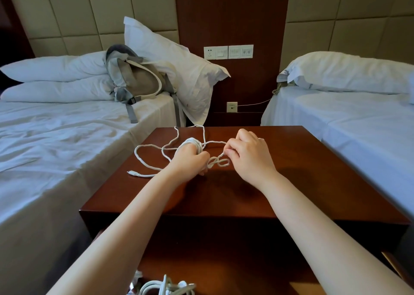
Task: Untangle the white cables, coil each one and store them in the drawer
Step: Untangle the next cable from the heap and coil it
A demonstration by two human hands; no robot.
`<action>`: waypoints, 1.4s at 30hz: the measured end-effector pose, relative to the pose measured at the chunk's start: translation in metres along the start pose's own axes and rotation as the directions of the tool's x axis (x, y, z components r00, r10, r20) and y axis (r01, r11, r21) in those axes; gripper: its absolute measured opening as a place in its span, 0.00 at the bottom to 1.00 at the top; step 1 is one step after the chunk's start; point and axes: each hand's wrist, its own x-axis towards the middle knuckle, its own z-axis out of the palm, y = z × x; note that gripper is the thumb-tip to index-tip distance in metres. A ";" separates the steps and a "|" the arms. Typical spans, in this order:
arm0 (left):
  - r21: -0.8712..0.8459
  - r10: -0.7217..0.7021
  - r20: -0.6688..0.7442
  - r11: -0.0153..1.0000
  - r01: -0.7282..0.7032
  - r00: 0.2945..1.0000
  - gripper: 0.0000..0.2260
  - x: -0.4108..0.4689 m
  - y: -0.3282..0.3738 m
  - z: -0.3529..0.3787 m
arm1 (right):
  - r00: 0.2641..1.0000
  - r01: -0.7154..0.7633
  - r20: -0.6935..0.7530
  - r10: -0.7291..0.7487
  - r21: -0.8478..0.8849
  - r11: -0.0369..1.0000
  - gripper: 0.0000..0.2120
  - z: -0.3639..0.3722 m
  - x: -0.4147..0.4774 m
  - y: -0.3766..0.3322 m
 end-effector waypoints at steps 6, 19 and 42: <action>-0.138 -0.022 0.029 0.990 0.025 0.999 0.13 -0.003 0.001 -0.006 | 0.997 -0.058 -0.059 0.051 -0.117 0.991 0.06 -0.001 0.002 0.000; -0.295 0.014 0.119 0.955 0.022 0.993 0.12 -0.024 0.007 -0.016 | 0.980 -0.184 0.036 0.195 -0.207 0.961 0.12 -0.007 0.001 0.003; -0.390 0.188 -0.173 0.888 -0.243 0.967 0.12 -0.013 0.002 -0.011 | 0.924 -0.019 0.379 0.049 -0.080 0.997 0.12 -0.015 -0.001 -0.006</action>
